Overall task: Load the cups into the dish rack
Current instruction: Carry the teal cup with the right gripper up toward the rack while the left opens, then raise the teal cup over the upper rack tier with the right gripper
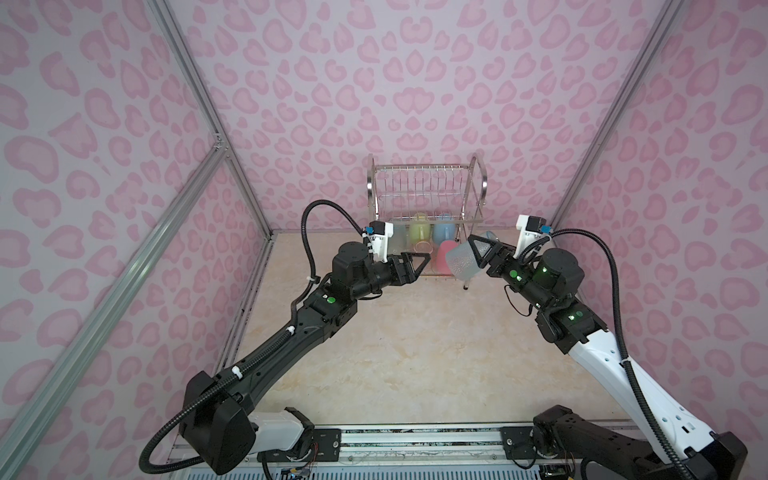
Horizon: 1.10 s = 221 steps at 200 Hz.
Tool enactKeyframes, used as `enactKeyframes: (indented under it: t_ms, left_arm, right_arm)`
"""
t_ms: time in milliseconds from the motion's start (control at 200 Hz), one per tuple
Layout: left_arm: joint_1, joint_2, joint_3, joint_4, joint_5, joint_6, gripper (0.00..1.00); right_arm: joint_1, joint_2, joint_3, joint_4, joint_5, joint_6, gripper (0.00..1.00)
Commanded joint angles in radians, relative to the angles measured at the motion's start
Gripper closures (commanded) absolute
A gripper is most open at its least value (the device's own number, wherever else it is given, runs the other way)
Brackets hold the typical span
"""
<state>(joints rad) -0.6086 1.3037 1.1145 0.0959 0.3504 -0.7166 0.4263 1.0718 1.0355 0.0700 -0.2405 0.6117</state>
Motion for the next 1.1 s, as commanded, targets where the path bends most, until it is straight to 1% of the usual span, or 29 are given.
enactKeyframes:
  t_ms: [0, 120, 185, 350, 430, 525, 550, 735, 985, 1100]
  left_arm:
    - [0.009, -0.045, -0.004, -0.144, -0.063, 0.065, 0.22]
    - [0.021, -0.088, 0.001, -0.24, -0.115, 0.095, 0.21]
    - [0.028, -0.112, 0.002, -0.295, -0.161, 0.111, 0.21]
    - [0.032, -0.139, 0.044, -0.474, -0.304, 0.19, 0.22]
    - [0.034, -0.145, 0.057, -0.53, -0.346, 0.216, 0.21]
    - [0.034, -0.158, 0.054, -0.563, -0.368, 0.234, 0.22]
    - [0.034, -0.161, 0.052, -0.568, -0.373, 0.237, 0.21]
    - [0.034, -0.168, 0.028, -0.581, -0.378, 0.26, 0.22]
    - [0.035, -0.168, -0.012, -0.587, -0.384, 0.302, 0.2]
    - [0.034, -0.172, -0.031, -0.579, -0.402, 0.305, 0.2]
  right_arm:
    - [0.031, 0.028, 0.044, -0.034, -0.012, -0.157, 0.42]
    - [0.035, 0.06, 0.096, -0.056, -0.012, -0.192, 0.42]
    - [0.041, 0.079, 0.131, -0.065, -0.006, -0.22, 0.42]
    - [0.063, 0.159, 0.29, -0.192, 0.107, -0.313, 0.42]
    - [0.073, 0.209, 0.372, -0.254, 0.154, -0.352, 0.42]
    - [0.09, 0.264, 0.442, -0.298, 0.215, -0.386, 0.42]
    - [0.091, 0.28, 0.489, -0.307, 0.224, -0.394, 0.42]
    - [0.114, 0.408, 0.662, -0.37, 0.331, -0.457, 0.43]
    - [0.119, 0.526, 0.774, -0.351, 0.439, -0.518, 0.44]
    - [0.118, 0.577, 0.827, -0.334, 0.458, -0.541, 0.44]
